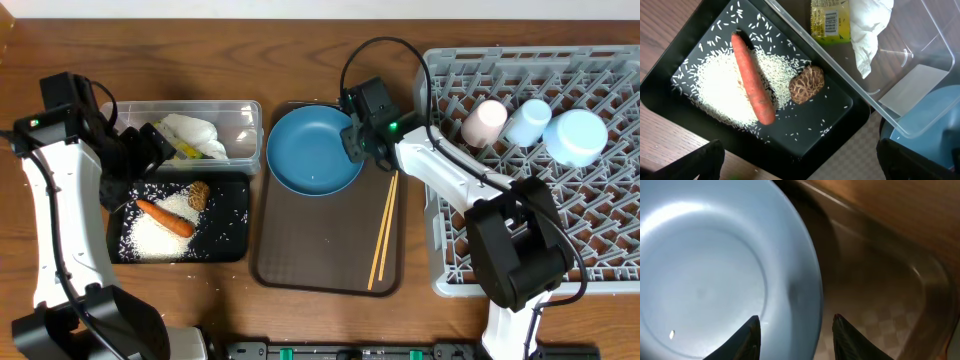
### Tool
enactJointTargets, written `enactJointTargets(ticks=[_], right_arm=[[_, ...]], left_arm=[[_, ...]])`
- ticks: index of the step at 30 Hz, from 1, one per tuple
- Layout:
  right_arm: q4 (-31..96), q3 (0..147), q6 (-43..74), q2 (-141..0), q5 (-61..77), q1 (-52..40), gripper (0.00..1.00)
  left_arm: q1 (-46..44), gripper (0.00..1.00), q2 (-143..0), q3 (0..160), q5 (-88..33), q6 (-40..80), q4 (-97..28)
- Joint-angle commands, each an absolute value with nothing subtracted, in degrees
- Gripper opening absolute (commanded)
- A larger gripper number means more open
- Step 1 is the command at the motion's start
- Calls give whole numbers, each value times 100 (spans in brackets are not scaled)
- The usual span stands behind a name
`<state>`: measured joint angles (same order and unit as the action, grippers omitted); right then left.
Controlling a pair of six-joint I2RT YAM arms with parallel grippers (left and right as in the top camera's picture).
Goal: Sort waste into correct bins and load items into the dishwasher rack
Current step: 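Move the right gripper left over the blue plate on the brown tray, then lower the right gripper onto the blue plate's right rim and grasp it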
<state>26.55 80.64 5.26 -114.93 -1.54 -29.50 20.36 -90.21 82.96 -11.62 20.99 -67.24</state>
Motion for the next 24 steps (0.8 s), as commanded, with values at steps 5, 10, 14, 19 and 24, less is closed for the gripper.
enactJointTargets(ticks=[5, 10, 14, 19, 24], right_arm=[[2703, 7942, 510, -11587, -213, -2965, 38], [2705, 7937, 510, -11716, -211, -2965, 37], [2705, 7937, 510, -11789, -211, -2967, 33], [2698, 7937, 513, -11789, -209, -2967, 8], [2696, 7940, 510, -11786, -209, -2965, 1]], left_arm=[[2062, 98, -8936, 8298, -1127, 2088, -6742], [2062, 98, -8936, 8298, -1127, 2091, -6740], [2062, 98, -8936, 8298, -1127, 2091, -6742], [2062, 98, -8936, 8298, -1127, 2091, -6740], [2060, 98, -8936, 8298, -1127, 2091, -6742]])
